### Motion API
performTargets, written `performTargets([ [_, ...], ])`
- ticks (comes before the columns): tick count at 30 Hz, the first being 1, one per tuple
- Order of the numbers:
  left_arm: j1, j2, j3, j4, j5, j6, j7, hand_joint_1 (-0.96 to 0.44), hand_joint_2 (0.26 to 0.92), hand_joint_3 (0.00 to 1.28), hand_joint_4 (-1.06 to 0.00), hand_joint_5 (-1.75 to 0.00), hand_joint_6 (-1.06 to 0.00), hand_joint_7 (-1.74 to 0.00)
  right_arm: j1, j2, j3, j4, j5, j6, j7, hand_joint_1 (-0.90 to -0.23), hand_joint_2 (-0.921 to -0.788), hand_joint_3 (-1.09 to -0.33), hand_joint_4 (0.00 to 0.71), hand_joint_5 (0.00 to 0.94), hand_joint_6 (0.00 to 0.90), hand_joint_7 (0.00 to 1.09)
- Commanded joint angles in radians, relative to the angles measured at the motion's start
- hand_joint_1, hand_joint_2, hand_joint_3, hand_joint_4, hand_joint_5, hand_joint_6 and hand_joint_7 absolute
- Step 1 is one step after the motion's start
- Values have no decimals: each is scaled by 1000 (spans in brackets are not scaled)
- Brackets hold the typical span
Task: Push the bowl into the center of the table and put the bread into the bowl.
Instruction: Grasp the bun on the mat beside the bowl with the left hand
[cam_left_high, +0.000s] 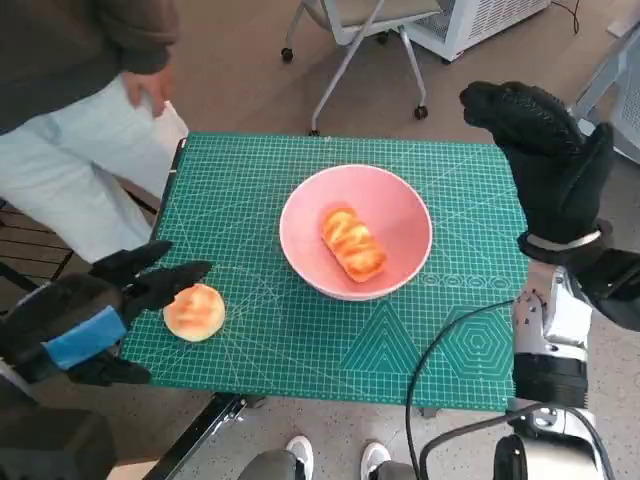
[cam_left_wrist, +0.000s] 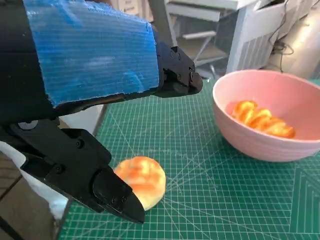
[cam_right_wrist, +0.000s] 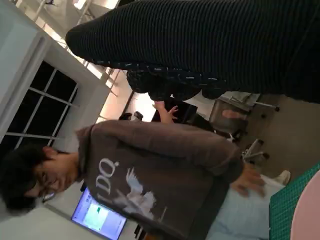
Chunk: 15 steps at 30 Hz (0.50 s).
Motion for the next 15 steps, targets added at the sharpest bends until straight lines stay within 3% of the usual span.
performTargets([
  [1, -16, -14, -55, 55, 34, -3, 35, -45, 624, 0, -211, -7, -333, -8, 4, 8, 5, 17, 0, 8, 16, -650, -921, -703, 171, 0, 113, 284],
  [7, -64, -35, -135, 176, 57, -33, 80, 44, 627, 2, -217, -4, -352, -11, 4, 8, 4, 21, 1, 6, 24, -646, -921, -720, 168, 0, 40, 422],
  [15, -129, -46, -226, 310, 94, -60, 118, 67, 641, 7, -220, -2, -366, -10, 2, 1, -3, 30, 6, 3, 35, -647, -921, -726, 169, 2, 11, 474],
])
